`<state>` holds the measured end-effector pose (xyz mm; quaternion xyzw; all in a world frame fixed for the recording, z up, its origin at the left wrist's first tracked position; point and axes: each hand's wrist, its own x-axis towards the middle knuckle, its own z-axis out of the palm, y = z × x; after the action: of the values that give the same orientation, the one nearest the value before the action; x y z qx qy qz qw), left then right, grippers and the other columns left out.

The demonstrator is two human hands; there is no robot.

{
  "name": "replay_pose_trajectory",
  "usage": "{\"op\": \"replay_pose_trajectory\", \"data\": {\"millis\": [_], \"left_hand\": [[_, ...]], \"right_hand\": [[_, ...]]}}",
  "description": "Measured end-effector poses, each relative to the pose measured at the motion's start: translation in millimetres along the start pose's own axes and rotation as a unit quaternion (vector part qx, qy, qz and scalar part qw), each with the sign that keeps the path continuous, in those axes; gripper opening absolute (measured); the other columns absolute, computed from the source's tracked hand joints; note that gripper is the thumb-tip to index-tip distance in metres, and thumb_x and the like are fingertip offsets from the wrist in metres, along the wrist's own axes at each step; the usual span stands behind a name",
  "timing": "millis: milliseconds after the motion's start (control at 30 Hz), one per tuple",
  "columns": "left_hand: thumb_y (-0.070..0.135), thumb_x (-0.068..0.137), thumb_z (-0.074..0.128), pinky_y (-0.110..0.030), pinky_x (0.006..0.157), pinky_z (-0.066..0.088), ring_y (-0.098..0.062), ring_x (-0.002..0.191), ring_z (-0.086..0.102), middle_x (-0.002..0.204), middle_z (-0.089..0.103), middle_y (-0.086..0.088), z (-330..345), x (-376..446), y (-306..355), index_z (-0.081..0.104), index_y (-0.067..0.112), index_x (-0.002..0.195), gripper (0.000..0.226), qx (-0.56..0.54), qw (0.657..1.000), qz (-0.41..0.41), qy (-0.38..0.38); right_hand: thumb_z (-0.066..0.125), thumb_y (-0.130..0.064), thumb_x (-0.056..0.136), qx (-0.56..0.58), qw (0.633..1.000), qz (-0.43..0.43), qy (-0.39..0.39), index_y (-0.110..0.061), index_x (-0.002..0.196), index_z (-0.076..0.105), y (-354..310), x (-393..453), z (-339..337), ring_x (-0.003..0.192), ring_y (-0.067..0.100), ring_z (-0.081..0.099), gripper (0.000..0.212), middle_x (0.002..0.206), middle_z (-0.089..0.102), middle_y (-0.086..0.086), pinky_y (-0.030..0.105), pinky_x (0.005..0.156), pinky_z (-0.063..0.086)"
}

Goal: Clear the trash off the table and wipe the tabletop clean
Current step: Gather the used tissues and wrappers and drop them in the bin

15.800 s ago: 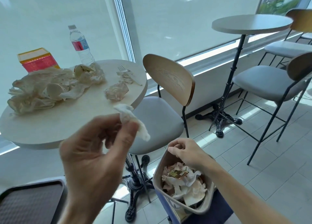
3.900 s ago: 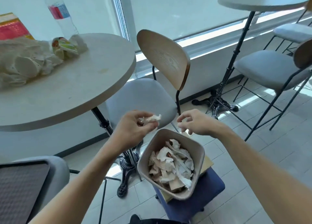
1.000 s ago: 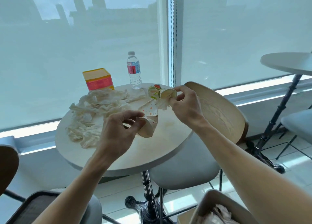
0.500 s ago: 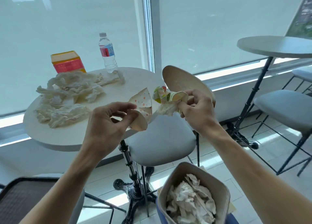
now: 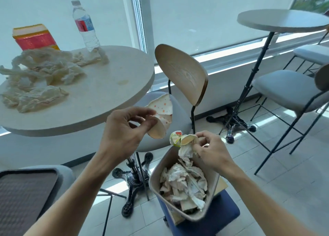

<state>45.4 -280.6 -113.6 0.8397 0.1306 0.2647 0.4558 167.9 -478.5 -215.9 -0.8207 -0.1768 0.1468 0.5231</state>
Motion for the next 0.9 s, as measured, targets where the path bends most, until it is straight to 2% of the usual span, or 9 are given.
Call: {"op": "replay_pose_trajectory", "data": {"millis": [100, 200, 267, 333, 433, 533, 600, 733, 900], "left_hand": [[0.022, 0.078, 0.078, -0.023, 0.062, 0.052, -0.004, 0.071, 0.063, 0.076, 0.070, 0.022, 11.4, -6.7, -4.7, 0.072, 0.044, 0.083, 0.023, 0.001, 1.000, -0.008, -0.016], [0.022, 0.078, 0.079, -0.032, 0.066, 0.057, -0.013, 0.073, 0.064, 0.077, 0.071, 0.014, 21.7, -14.2, -11.8, 0.073, 0.044, 0.083, 0.023, -0.008, 0.999, -0.027, -0.027], [0.020, 0.079, 0.078, -0.035, 0.067, 0.058, -0.012, 0.075, 0.064, 0.078, 0.071, 0.018, 30.0, -19.8, -16.6, 0.072, 0.042, 0.084, 0.023, -0.006, 0.999, -0.034, -0.040], [0.019, 0.079, 0.078, -0.031, 0.066, 0.056, -0.008, 0.075, 0.063, 0.078, 0.070, 0.025, 38.8, -25.7, -21.2, 0.073, 0.040, 0.085, 0.022, 0.001, 0.998, -0.038, -0.058], [0.020, 0.079, 0.078, -0.018, 0.064, 0.049, -0.004, 0.073, 0.061, 0.075, 0.068, 0.028, 52.3, -34.9, -31.9, 0.072, 0.039, 0.083, 0.021, 0.006, 0.995, -0.057, -0.081], [0.022, 0.079, 0.079, -0.013, 0.061, 0.046, -0.002, 0.070, 0.060, 0.076, 0.069, 0.026, 66.8, -44.4, -47.9, 0.072, 0.039, 0.082, 0.019, 0.010, 0.992, -0.074, -0.099], [0.022, 0.080, 0.078, -0.012, 0.061, 0.045, 0.000, 0.070, 0.060, 0.078, 0.070, 0.022, 77.2, -50.4, -60.3, 0.072, 0.039, 0.084, 0.018, 0.021, 0.989, -0.082, -0.118], [0.021, 0.082, 0.076, -0.012, 0.063, 0.046, 0.002, 0.073, 0.060, 0.087, 0.071, 0.015, 96.3, -59.0, -81.5, 0.075, 0.029, 0.096, 0.016, 0.062, 0.978, -0.099, -0.172], [0.031, 0.080, 0.077, -0.018, 0.078, 0.053, 0.001, 0.084, 0.062, 0.096, 0.070, 0.013, 100.0, -58.8, -93.3, 0.073, 0.028, 0.107, 0.028, 0.087, 0.972, -0.107, -0.190]], "right_hand": [[0.075, -0.023, 0.087, 0.004, 0.999, 0.022, -0.027, -0.025, 0.095, 0.066, 15.7, -8.1, 3.4, 0.053, 0.010, 0.059, 0.012, 0.068, 0.063, 0.002, 0.026, 0.055, 0.052], [0.075, -0.023, 0.086, 0.006, 0.999, 0.040, -0.036, -0.025, 0.093, 0.064, 23.8, -13.1, 2.2, 0.052, 0.007, 0.060, 0.013, 0.071, 0.064, 0.001, 0.022, 0.056, 0.051], [0.075, -0.020, 0.086, 0.001, 0.998, 0.049, -0.035, -0.025, 0.091, 0.064, 28.7, -15.2, -0.1, 0.050, 0.004, 0.059, 0.013, 0.071, 0.063, 0.001, 0.018, 0.054, 0.050], [0.076, -0.019, 0.085, -0.011, 0.998, 0.056, -0.031, -0.023, 0.091, 0.066, 33.8, -17.0, -2.7, 0.050, 0.004, 0.059, 0.012, 0.070, 0.062, 0.001, 0.020, 0.054, 0.051], [0.076, -0.020, 0.085, -0.016, 0.997, 0.070, -0.024, -0.022, 0.090, 0.067, 40.0, -19.9, -6.1, 0.052, 0.008, 0.061, 0.010, 0.072, 0.064, 0.007, 0.024, 0.055, 0.052], [0.073, -0.024, 0.087, -0.020, 0.996, 0.085, 0.000, -0.021, 0.091, 0.068, 42.0, -20.2, -11.4, 0.053, 0.007, 0.061, 0.008, 0.074, 0.066, 0.005, 0.013, 0.052, 0.045], [0.070, -0.027, 0.089, -0.020, 0.995, 0.091, 0.020, -0.023, 0.091, 0.068, 39.4, -18.1, -18.1, 0.052, 0.005, 0.062, 0.006, 0.076, 0.066, -0.001, 0.014, 0.053, 0.044], [0.067, -0.022, 0.092, -0.004, 0.996, 0.080, 0.037, -0.022, 0.091, 0.067, 22.5, -8.0, -30.8, 0.054, 0.007, 0.062, 0.001, 0.083, 0.067, 0.002, 0.020, 0.055, 0.046], [0.066, -0.020, 0.092, -0.006, 0.999, 0.037, 0.020, -0.022, 0.092, 0.067, -13.8, 3.4, -35.7, 0.061, 0.007, 0.062, 0.003, 0.083, 0.065, 0.002, 0.018, 0.057, 0.044]]}}
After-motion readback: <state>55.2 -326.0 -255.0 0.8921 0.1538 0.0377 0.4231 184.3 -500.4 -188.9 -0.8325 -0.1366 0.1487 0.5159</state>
